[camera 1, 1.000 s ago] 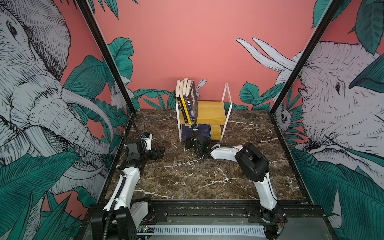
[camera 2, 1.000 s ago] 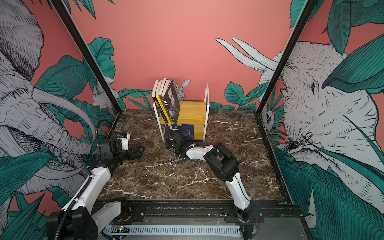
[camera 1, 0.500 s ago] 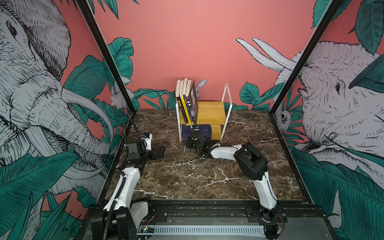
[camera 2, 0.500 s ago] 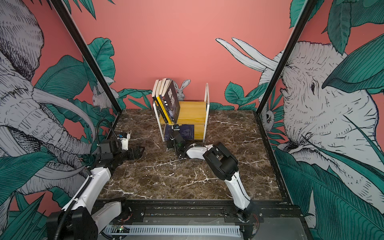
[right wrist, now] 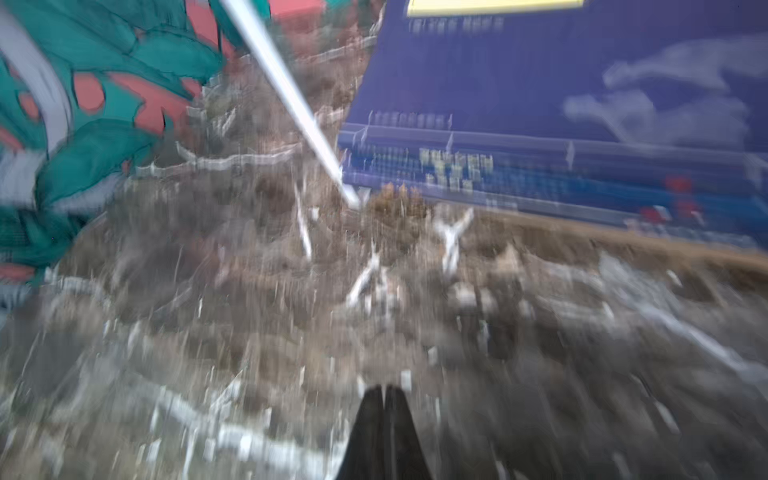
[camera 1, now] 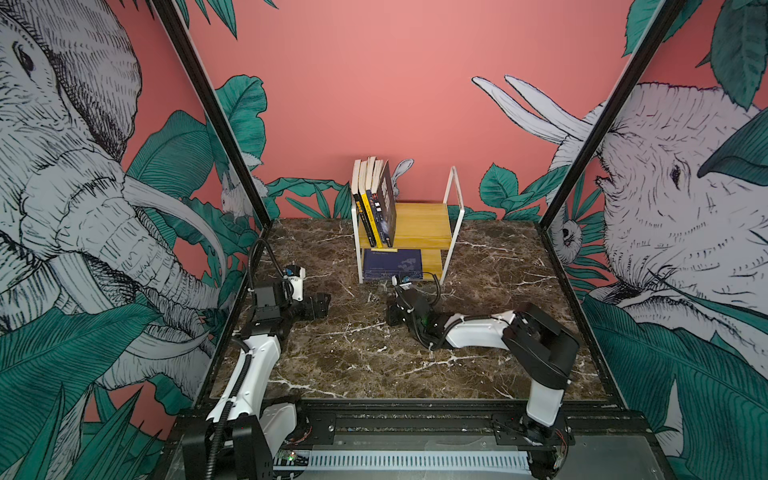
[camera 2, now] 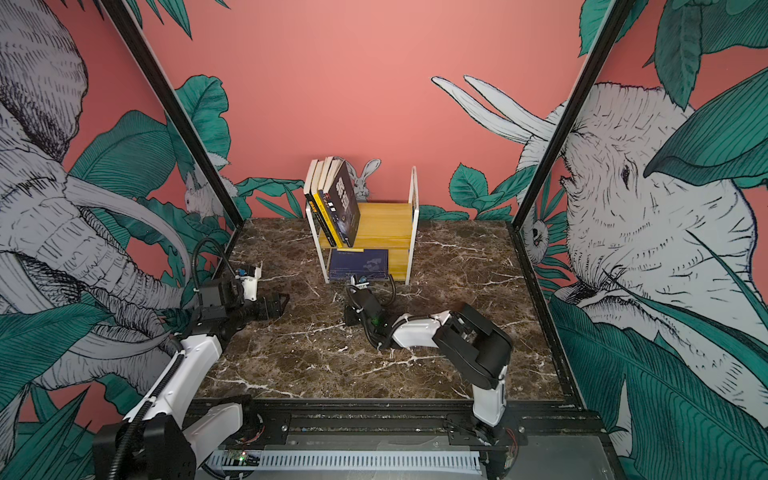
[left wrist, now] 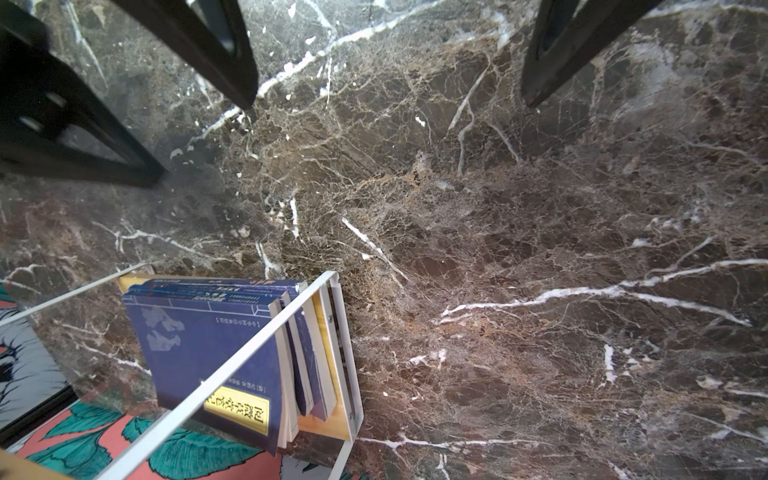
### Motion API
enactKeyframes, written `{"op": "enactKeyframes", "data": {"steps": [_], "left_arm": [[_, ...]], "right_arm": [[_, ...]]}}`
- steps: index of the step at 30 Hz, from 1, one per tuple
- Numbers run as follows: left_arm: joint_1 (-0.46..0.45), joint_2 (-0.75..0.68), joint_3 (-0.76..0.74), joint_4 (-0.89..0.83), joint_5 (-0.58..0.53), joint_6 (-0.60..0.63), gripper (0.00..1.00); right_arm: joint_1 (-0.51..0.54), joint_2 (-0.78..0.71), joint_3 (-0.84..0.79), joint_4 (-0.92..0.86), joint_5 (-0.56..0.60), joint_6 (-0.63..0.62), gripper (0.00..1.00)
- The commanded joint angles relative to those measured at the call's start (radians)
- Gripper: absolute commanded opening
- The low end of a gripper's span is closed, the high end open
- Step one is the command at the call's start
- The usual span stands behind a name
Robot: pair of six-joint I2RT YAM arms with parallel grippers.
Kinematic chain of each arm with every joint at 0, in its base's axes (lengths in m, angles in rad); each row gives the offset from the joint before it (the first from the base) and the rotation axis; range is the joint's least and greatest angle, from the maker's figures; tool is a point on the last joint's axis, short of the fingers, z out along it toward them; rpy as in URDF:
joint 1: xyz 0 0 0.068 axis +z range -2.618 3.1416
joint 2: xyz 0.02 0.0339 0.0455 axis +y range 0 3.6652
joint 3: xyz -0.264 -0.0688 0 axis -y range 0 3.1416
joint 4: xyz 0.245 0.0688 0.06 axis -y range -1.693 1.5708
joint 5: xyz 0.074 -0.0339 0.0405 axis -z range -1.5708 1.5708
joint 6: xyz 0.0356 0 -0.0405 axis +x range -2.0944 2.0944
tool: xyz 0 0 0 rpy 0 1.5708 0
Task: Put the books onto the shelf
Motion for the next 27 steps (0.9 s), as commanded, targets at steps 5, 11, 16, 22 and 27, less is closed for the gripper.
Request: {"op": "enactKeyframes", "data": {"steps": [5,11,16,22,27], "left_arm": [[0.011,-0.006,0.096,-0.059,-0.097,0.104,1.00],[0.015,0.020,0.083,0.044,-0.120,0.127,0.99],[0.014,0.060,-0.001,0.227,-0.137,0.144,1.00],[0.018,0.123,-0.129,0.518,-0.093,0.155,1.00],[0.020,0.184,-0.247,0.834,-0.056,0.150,1.00]], "right_arm": [[-0.010,-0.285,-0.261,-0.014,0.227,-0.095,0.51],[-0.041,-0.523,-0.380,-0.165,0.357,-0.190,0.85],[-0.125,-0.659,-0.425,-0.263,0.374,-0.258,0.99],[-0.258,-0.762,-0.436,-0.337,0.373,-0.370,0.99],[-0.422,-0.808,-0.430,-0.363,0.362,-0.382,1.00]]}}
